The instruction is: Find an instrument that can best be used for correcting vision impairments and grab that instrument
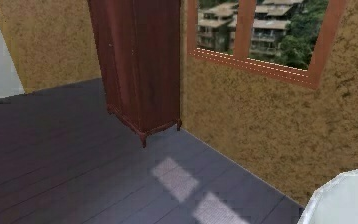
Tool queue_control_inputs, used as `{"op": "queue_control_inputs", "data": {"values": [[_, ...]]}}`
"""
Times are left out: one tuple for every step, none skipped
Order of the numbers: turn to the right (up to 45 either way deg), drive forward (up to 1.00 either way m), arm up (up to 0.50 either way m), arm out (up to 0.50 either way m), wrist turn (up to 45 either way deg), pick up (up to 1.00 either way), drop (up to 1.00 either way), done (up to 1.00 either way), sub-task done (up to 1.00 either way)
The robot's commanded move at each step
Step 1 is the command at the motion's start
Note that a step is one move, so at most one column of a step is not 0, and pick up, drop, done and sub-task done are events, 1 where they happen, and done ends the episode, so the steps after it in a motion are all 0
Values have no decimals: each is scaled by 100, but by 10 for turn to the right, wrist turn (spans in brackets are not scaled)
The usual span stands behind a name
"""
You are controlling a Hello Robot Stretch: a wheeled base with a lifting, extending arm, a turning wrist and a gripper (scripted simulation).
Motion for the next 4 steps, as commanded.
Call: {"op": "queue_control_inputs", "data": {"values": [[0, 0, 0, 0, 450, 0, 0, 0, 0], [0, 0, 0, 0, 330, 0, 0, 0, 0], [0, 0, -24, 0, 0, 0, 0, 0, 0], [0, 0, 0, 0, 0, 100, 0, 0, 0]]}}
